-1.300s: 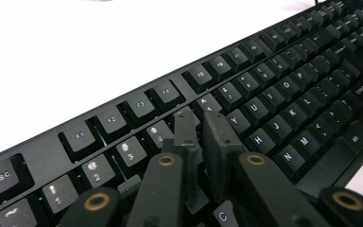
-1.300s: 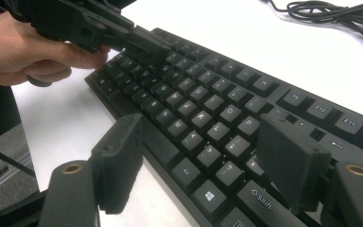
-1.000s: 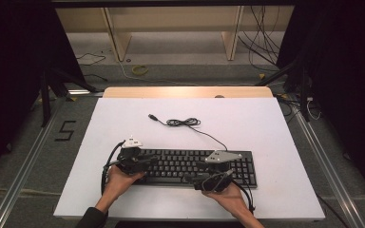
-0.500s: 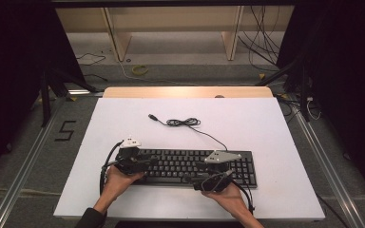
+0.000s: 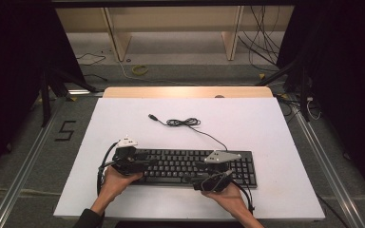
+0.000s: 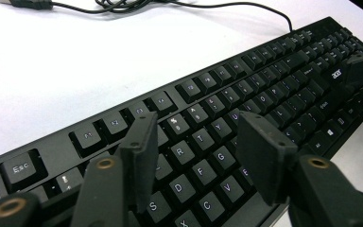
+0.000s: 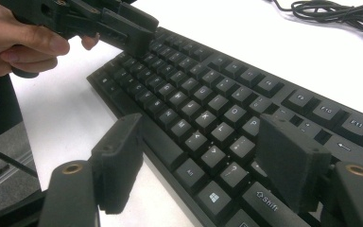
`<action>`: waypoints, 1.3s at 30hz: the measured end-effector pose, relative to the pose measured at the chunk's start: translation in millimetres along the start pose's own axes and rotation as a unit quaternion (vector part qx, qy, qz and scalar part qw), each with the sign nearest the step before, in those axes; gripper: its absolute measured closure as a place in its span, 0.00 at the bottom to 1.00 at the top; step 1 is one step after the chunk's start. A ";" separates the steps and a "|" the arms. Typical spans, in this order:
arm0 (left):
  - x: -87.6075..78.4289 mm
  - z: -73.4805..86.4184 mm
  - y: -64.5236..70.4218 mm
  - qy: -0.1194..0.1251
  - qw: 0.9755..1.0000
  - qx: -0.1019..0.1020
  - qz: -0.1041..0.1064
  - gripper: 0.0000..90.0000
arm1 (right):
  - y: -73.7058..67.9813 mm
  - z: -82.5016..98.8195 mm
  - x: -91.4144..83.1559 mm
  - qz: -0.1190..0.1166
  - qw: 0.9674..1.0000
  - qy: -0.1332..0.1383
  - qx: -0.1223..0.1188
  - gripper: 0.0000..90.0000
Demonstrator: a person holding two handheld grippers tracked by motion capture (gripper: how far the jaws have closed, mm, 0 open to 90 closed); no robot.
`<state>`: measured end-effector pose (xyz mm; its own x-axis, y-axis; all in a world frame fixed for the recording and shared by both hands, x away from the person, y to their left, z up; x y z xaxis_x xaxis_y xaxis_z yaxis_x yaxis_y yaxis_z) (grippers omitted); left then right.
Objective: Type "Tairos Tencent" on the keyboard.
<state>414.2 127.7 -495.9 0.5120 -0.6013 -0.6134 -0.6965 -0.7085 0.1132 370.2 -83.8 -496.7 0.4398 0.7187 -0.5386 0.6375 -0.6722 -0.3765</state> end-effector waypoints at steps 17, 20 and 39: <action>-6.5 1.7 -1.1 0.007 1.000 -0.004 -0.002 0.45 | -0.4 -0.3 1.6 0.000 1.000 -0.002 0.001 0.37; -8.0 1.8 -0.7 0.011 1.000 -0.004 -0.002 0.43 | -1.3 -1.0 2.8 -0.002 1.000 -0.002 0.001 0.37; -24.0 11.1 2.1 0.043 0.999 -0.010 -0.005 0.37 | -7.8 -17.9 19.2 -0.003 1.000 -0.005 -0.006 0.51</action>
<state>394.9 144.7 -489.7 0.5609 -0.6223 -0.5461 -0.6812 -0.7217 0.1228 384.9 -61.7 -490.7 0.4291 0.7214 -0.5435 0.6486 -0.6649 -0.3705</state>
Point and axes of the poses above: each handheld gripper's, and its own axes: x roughly forward along the jaws, z roughly out of its underside, y roughly to its right, the point moved 7 cm from there along x, roughly forward along the jaws, and after that the axes turned 10 degrees about x, right-handed, at the moved point
